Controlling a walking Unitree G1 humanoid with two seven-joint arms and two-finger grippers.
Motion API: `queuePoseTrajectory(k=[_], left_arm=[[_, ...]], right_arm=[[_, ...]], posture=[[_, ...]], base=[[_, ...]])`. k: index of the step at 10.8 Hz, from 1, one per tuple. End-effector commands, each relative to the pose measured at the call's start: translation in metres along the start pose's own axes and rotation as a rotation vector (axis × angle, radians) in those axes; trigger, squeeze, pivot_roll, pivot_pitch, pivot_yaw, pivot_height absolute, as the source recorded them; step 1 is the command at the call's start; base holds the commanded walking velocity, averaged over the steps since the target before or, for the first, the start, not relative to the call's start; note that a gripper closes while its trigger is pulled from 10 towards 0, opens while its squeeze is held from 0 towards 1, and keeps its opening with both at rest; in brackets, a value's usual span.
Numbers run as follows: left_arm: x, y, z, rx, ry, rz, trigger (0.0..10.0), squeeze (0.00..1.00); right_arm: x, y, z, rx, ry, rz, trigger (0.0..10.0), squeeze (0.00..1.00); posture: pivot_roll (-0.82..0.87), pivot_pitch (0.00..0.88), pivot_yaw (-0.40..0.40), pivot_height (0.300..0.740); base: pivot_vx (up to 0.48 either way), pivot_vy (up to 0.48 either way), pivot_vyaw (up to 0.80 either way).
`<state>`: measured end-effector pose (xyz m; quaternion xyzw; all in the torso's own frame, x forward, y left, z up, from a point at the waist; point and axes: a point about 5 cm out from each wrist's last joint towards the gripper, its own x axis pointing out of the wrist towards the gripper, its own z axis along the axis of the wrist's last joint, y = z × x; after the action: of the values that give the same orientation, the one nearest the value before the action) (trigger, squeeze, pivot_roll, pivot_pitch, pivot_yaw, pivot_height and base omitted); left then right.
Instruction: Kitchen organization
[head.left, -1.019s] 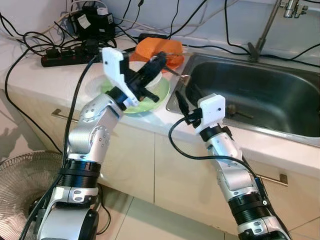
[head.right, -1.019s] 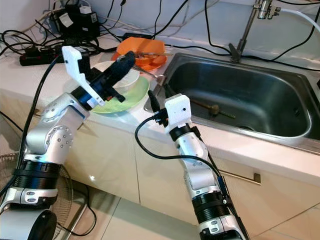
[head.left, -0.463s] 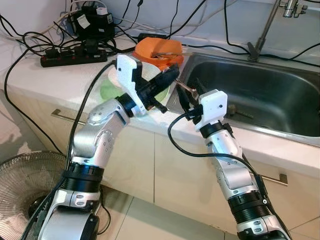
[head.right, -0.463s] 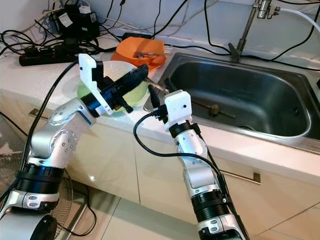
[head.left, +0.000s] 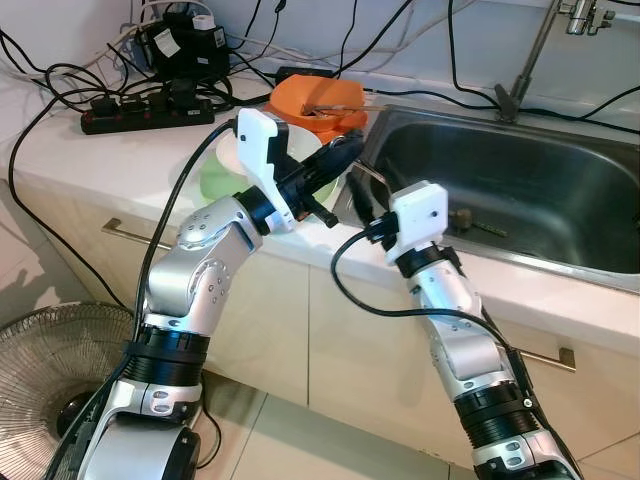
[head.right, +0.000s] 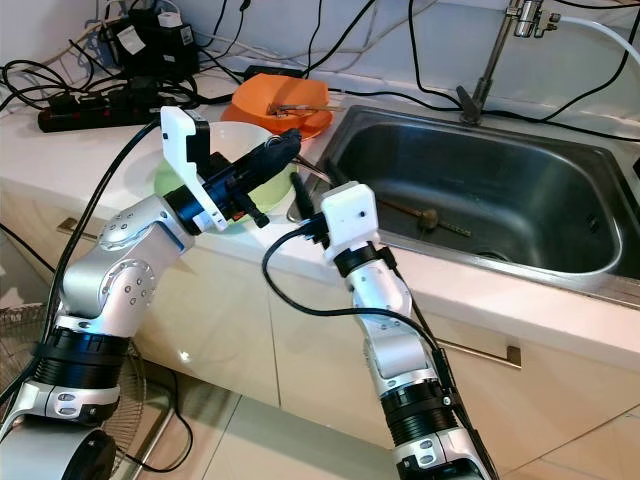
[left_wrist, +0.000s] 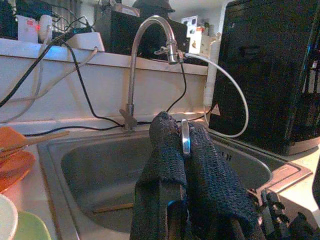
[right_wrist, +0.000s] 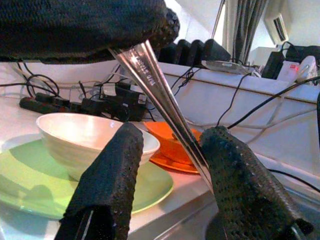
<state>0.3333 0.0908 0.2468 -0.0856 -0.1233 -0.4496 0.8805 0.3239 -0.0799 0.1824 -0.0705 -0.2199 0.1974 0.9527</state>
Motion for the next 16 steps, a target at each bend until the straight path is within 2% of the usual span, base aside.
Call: queuePoseTrajectory(k=[1, 7, 8, 9, 15, 16], left_arm=[[0.001, -0.005, 0.003, 0.001, -0.003, -0.037, 10.0, 0.00], [-0.002, -0.008, 0.001, -0.008, 0.010, -0.048, 10.0, 0.00], [-0.002, -0.008, 0.001, -0.008, 0.011, -0.048, 10.0, 0.00], [-0.003, -0.008, 0.001, -0.008, 0.012, -0.047, 10.0, 0.00], [-0.002, -0.010, 0.000, -0.012, 0.011, -0.052, 10.0, 0.00], [-0.001, -0.010, 0.000, 0.020, 0.002, -0.048, 10.0, 0.00]], right_arm=[[0.000, 0.000, 0.000, -0.011, 0.004, 0.009, 10.0, 0.00], [-0.001, -0.011, -0.014, -0.052, 0.091, -0.067, 10.0, 0.00], [0.000, -0.012, -0.014, -0.054, 0.093, -0.075, 3.6, 0.00], [0.001, -0.014, -0.014, -0.056, 0.095, -0.085, 0.0, 0.00], [0.002, -0.013, -0.015, -0.055, 0.098, -0.087, 0.0, 0.00], [0.002, -0.013, -0.015, -0.056, 0.098, -0.089, 0.0, 0.00]], posture=[[0.18, 0.022, 0.026, 0.740], [0.19, 0.023, 0.023, 0.740], [0.19, 0.022, 0.022, 0.740], [0.19, 0.022, 0.022, 0.740], [0.19, 0.023, 0.022, 0.740], [0.19, 0.023, 0.021, 0.740]], base=[[0.000, 0.000, 0.00], [0.000, 0.000, 0.00], [0.000, 0.000, 0.00], [0.000, 0.000, 0.00], [0.000, 0.000, 0.00], [0.000, 0.000, 0.00]])
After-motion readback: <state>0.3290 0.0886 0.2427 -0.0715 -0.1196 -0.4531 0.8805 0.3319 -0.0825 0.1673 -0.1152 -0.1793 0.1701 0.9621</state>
